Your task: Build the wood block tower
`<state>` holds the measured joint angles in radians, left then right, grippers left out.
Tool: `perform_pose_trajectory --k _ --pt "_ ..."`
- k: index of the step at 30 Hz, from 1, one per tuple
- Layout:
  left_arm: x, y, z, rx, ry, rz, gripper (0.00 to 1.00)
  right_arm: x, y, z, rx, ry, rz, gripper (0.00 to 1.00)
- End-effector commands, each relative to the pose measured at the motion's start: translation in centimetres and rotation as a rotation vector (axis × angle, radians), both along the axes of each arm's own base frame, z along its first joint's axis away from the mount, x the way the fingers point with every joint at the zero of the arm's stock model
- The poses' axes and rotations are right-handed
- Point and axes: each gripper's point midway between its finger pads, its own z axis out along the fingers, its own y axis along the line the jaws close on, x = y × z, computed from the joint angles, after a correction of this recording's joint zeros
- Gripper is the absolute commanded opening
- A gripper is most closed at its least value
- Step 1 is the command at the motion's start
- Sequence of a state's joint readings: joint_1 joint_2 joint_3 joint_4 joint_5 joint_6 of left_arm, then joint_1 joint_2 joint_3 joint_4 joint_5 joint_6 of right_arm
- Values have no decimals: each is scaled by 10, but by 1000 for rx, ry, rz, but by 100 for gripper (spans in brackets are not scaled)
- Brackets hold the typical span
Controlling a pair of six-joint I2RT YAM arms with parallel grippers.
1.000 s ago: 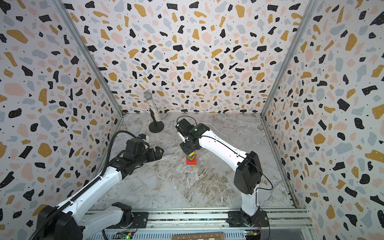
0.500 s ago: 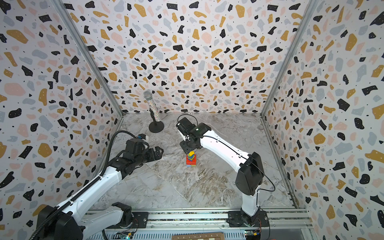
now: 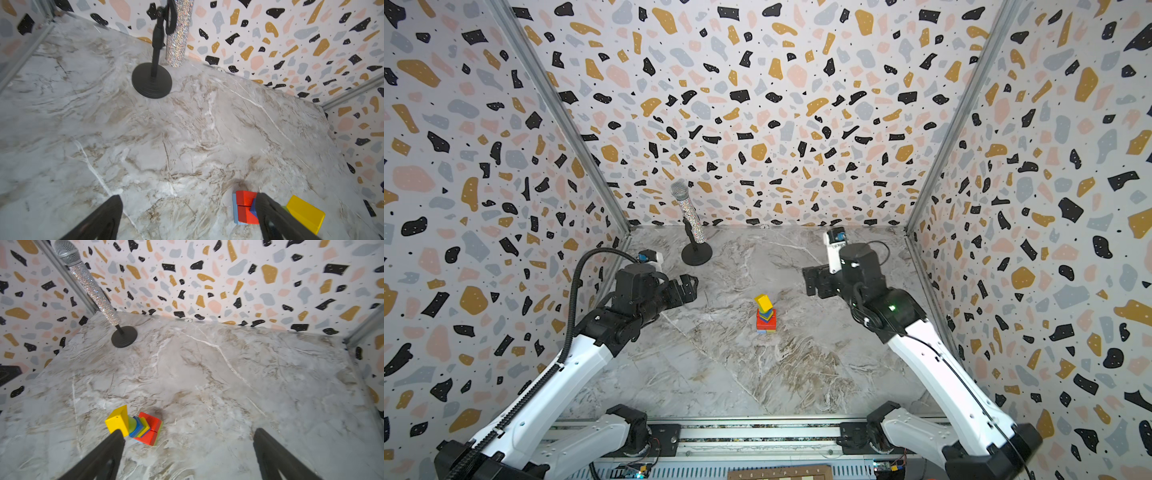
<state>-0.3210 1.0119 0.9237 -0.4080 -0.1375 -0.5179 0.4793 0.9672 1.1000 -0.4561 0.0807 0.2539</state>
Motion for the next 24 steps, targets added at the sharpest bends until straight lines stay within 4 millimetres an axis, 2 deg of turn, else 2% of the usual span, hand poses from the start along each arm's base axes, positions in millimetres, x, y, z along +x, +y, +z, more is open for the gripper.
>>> perform_pose_trajectory --k 1,3,7,8,11,15,17,19,24 --pt "3 31 10 76 -31 151 100 7 -11 -8 79 -51 -58 99" --pt "5 37 11 90 -43 179 100 5 -21 -20 74 -65 -104 99" --pt "8 51 6 121 -84 249 100 6 -53 -54 13 -166 -242 99" --pt "9 58 0 143 -92 284 100 5 -63 -69 -18 -202 -282 99" --pt "8 82 -13 207 -124 404 100 -4 -84 -95 -61 -337 -358 99" --pt "6 95 -24 265 -176 453 100 -24 -93 -95 58 -517 -376 99" --pt "-1 106 -37 297 -167 518 100 -32 -98 -101 63 -573 -385 99" --pt "-6 119 -45 329 -163 590 100 -31 -109 -112 29 -558 -444 99" --pt "-3 128 -50 524 -147 561 100 -23 -120 -132 -75 -491 -507 99"
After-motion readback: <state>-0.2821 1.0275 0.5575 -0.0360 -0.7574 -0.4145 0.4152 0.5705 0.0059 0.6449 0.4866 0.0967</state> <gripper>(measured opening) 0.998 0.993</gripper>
